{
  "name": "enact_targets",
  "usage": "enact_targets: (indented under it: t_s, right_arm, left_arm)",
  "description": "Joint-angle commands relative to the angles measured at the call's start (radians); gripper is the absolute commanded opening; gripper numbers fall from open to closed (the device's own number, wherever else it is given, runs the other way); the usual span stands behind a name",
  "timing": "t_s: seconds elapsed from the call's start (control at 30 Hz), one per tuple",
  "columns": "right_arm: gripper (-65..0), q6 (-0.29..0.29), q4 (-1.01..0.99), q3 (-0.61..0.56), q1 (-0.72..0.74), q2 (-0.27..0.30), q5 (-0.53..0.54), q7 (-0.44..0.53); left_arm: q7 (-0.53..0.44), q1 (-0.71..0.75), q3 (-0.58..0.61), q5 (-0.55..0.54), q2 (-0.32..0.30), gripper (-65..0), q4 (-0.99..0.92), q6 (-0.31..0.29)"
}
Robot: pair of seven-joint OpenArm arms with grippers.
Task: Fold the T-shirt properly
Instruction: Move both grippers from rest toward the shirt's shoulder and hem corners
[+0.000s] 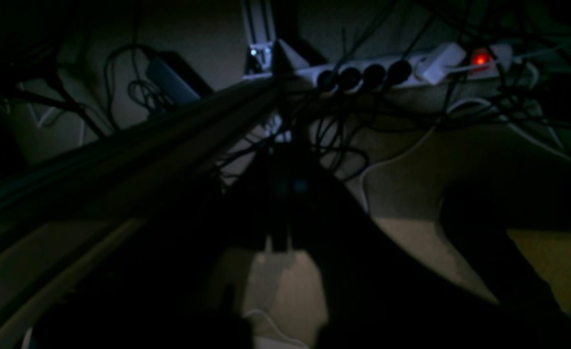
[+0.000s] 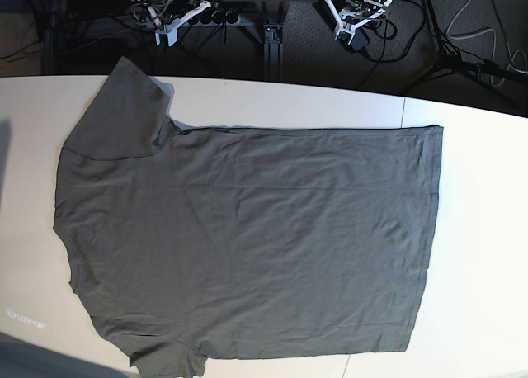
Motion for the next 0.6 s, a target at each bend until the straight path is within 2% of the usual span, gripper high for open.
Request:
enact_targets:
  t_s: [0.0, 0.23, 0.43, 0.57]
  right_arm:
    - [-65.0, -0.061, 0.007, -0.001, -0.003, 0.011, 0.001, 0.012]
    - [-65.0, -0.043, 0.024, -0.001, -0.006, 0.013, 0.001, 0.012]
    - [-65.0, -0.039, 0.119, -0.001, -0.084, 0.014, 0.001, 0.012]
    - [-65.0, 0.038, 0.240, -0.003, -0.186, 0.029, 0.004, -0.042]
  left_arm:
    - [-0.010, 0.005, -0.003, 0.000, -0.002, -65.0, 0.005, 0.018]
    - [-0.010, 0.020, -0.003, -0.001, -0.037, -65.0, 0.007, 0.018]
    - [-0.013, 0.034, -0.003, -0.004, -0.068, -65.0, 0.009, -0.005]
    - [-0.014, 0.081, -0.003, -0.040, -0.094, -65.0, 0.048, -0.004]
